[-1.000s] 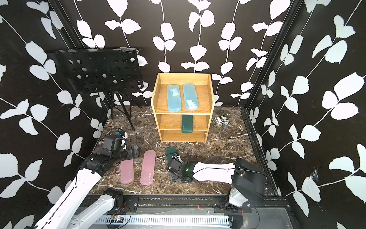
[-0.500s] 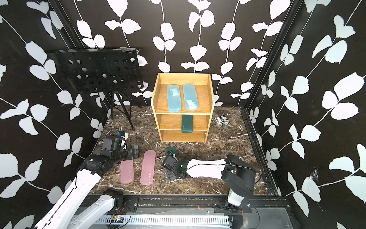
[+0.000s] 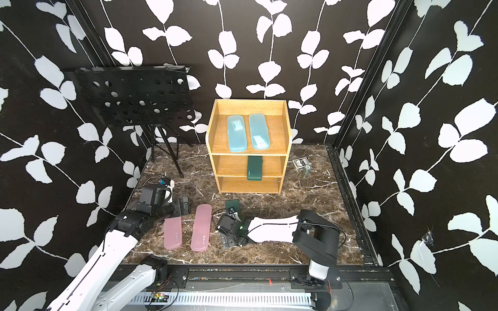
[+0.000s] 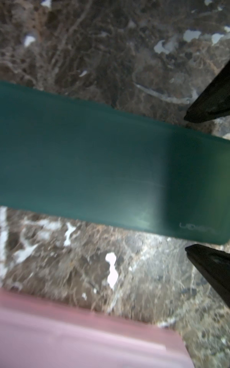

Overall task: Place the pencil cases on the shelf according to color
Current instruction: Pick up the pencil case from the center of the board.

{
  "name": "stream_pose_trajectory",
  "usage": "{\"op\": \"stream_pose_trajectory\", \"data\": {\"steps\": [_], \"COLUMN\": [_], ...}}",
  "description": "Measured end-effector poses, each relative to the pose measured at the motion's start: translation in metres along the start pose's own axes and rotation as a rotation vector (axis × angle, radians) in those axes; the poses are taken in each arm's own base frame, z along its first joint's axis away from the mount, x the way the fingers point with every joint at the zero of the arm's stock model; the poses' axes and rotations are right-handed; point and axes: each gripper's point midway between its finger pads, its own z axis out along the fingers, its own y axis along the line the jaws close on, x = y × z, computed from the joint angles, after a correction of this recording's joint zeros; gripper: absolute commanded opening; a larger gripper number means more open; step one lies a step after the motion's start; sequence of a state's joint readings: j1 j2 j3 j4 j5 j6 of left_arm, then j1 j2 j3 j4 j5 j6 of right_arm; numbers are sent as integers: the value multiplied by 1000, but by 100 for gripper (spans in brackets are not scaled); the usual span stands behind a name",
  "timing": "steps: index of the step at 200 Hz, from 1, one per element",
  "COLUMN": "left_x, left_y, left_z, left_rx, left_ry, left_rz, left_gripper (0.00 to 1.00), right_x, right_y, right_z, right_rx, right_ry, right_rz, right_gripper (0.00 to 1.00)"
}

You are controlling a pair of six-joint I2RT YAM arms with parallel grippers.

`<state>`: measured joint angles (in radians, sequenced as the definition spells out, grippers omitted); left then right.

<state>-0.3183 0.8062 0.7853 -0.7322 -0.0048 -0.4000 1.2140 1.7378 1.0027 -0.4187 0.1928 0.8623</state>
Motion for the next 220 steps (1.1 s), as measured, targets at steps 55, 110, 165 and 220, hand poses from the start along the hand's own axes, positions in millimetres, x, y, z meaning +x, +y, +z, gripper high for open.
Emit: {"op": "stream_pose_trajectory", "data": {"steps": [55,110,165,220], "left_x": [1,1,1,1], "left_y": [-1,-2,-2,-2], "left_z": [0,0,0,0], "left_rx": [9,11,11,11], "left_ry": [3,4,5,5], "left_rz": [0,-1,-1,-1], "left_gripper": [99,99,99,99], "right_x": [19,26,18,14], "right_y": [-31,-45,-29,-26], "right_z": [-8,-37,-21,1], "right_rx": [45,-46,-47,-6], "right_ry": [-15,-101,-90,-86], "right_rz": [17,-25,-105,-108], "right_gripper": [95,100,100,94]}}
